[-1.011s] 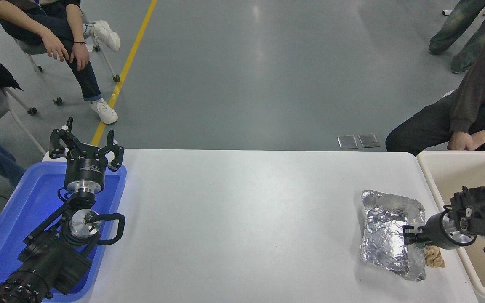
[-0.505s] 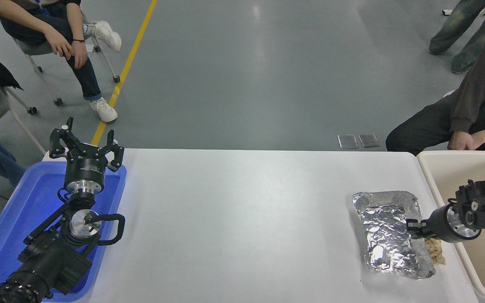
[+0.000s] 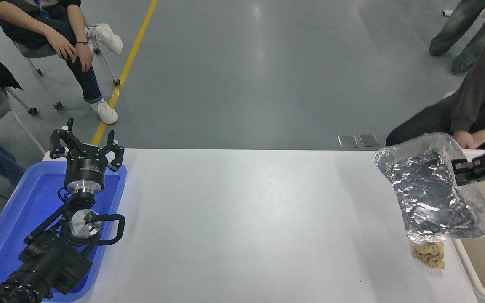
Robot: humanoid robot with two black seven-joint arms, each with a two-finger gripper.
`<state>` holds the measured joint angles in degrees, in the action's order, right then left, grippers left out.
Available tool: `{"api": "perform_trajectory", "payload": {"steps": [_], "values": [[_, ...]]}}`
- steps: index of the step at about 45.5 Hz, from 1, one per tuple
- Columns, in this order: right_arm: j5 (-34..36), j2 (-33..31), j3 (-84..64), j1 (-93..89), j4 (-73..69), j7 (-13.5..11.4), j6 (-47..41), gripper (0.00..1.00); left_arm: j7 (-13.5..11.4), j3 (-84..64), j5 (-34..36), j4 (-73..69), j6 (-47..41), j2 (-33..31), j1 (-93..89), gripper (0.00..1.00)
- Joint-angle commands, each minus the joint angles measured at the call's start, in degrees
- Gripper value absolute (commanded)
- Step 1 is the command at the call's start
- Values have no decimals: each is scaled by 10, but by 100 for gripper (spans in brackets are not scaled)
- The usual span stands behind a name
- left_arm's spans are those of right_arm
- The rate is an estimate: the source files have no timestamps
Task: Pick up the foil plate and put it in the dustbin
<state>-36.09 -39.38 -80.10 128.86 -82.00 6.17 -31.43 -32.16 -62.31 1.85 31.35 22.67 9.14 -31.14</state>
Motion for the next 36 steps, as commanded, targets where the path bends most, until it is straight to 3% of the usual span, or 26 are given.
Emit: {"api": "perform_trajectory", "payload": {"steps": [1,26,36], "values": [[1,21,-69,136,-34,-1,-54,0,0,0,0,0,0,0,0,99],[-2,19,-75,153,-33,-5,-57,0,0,0,0,0,0,0,0,99],[-40,3,-78,119,-11,-5,-50,0,0,0,0,-1,0,0,0,99]]}}
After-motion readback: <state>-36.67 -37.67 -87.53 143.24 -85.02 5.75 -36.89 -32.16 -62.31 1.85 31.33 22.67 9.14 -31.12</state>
